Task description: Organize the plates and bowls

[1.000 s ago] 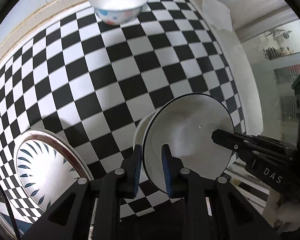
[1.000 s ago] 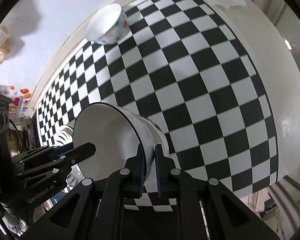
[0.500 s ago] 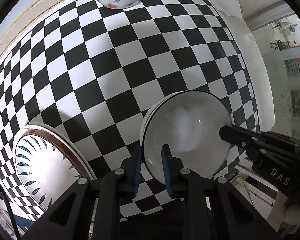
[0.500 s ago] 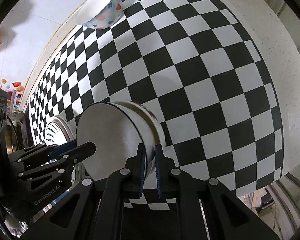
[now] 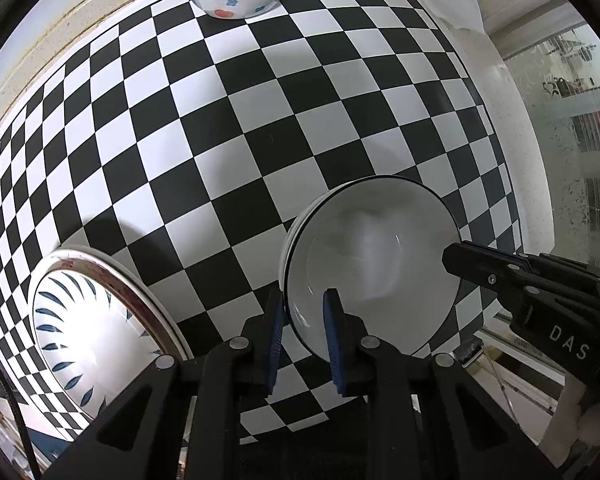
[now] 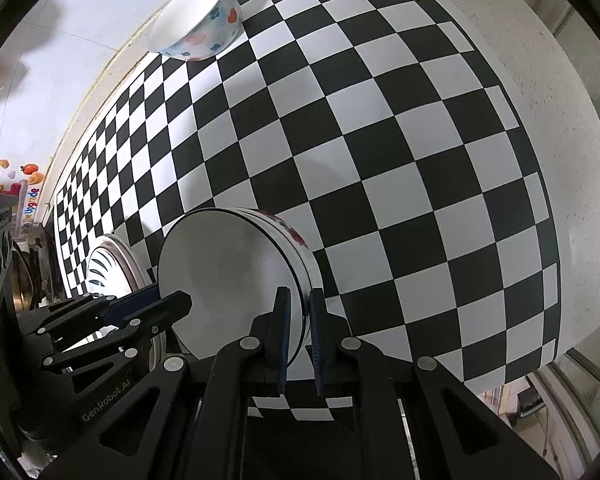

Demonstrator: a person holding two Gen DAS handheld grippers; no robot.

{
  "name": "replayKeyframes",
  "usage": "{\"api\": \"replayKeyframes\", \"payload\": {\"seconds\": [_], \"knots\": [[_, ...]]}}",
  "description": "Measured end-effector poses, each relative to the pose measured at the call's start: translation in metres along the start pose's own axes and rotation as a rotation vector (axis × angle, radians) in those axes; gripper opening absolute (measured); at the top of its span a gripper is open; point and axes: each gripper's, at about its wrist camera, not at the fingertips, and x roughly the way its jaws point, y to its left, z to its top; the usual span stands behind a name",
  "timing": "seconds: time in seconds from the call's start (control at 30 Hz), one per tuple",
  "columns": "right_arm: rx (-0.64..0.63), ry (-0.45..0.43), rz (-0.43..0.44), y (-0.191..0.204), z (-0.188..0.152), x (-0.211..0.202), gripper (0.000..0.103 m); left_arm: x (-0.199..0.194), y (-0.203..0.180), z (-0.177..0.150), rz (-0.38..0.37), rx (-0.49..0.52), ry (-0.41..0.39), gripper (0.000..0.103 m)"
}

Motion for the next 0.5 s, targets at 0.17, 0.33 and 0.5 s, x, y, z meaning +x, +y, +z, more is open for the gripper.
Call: {"api": "replayKeyframes", "payload": {"seconds": [0.17, 0.33, 0.5], "knots": [[0.001, 0.006, 0.021, -0.001, -0.001, -0.007, 0.011, -0.045, 0.014, -0.007, -0.048, -0.057, -0.092, 0.019], [-0.008, -0.033, 0.081, 0.006, 0.017, -0.037, 0.024, -0.088, 0.049, 0.026, -0.074, -0.168, -0.220, 0.031], [-0.035, -0.106, 0.128, 0.022, 0.074, -0.059, 0.045, -0.094, 0.090, 0.094, -0.070, -0.268, -0.247, 0.031]]}}
